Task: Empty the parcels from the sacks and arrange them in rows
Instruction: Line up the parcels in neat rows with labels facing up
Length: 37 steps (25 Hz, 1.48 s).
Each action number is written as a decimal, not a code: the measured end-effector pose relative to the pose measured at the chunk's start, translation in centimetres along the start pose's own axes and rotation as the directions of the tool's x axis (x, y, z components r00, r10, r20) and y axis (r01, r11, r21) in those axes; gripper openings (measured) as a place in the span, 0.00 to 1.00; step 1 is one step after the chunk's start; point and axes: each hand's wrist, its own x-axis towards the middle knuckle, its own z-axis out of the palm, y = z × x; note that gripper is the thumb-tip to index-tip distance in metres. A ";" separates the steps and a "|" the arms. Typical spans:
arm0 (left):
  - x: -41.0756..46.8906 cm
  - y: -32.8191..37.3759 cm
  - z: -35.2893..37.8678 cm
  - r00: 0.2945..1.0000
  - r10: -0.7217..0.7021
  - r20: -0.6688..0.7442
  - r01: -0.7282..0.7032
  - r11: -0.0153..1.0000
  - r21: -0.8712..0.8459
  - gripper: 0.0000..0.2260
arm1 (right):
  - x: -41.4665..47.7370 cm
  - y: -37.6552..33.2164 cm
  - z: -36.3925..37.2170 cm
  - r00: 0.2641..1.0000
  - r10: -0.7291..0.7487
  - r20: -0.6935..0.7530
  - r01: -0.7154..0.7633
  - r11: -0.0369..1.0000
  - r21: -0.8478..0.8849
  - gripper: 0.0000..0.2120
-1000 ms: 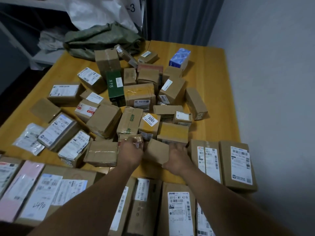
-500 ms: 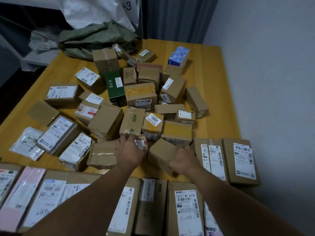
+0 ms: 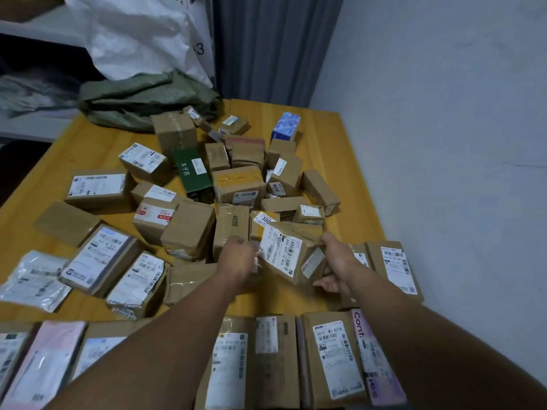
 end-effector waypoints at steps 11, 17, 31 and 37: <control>-1.2 -0.3 -5.0 0.924 -0.027 0.382 0.181 0.910 -0.373 0.18 | -2.2 -0.9 3.9 0.993 -0.015 0.119 0.014 1.000 0.006 0.35; -0.2 -0.9 -6.1 0.947 -0.065 0.316 0.206 0.876 -0.436 0.19 | -0.5 -1.9 5.5 0.994 -0.096 -0.046 0.092 0.993 -0.080 0.16; 3.0 -0.1 4.3 0.973 -0.067 0.219 0.171 0.848 -0.501 0.17 | 10.6 -2.8 0.7 0.897 -0.431 0.094 0.313 0.471 -0.825 0.33; 3.8 -2.9 7.7 0.961 -0.134 0.244 0.253 0.783 -0.568 0.14 | 15.4 -2.2 0.9 0.876 -0.433 0.211 0.396 0.399 -0.827 0.36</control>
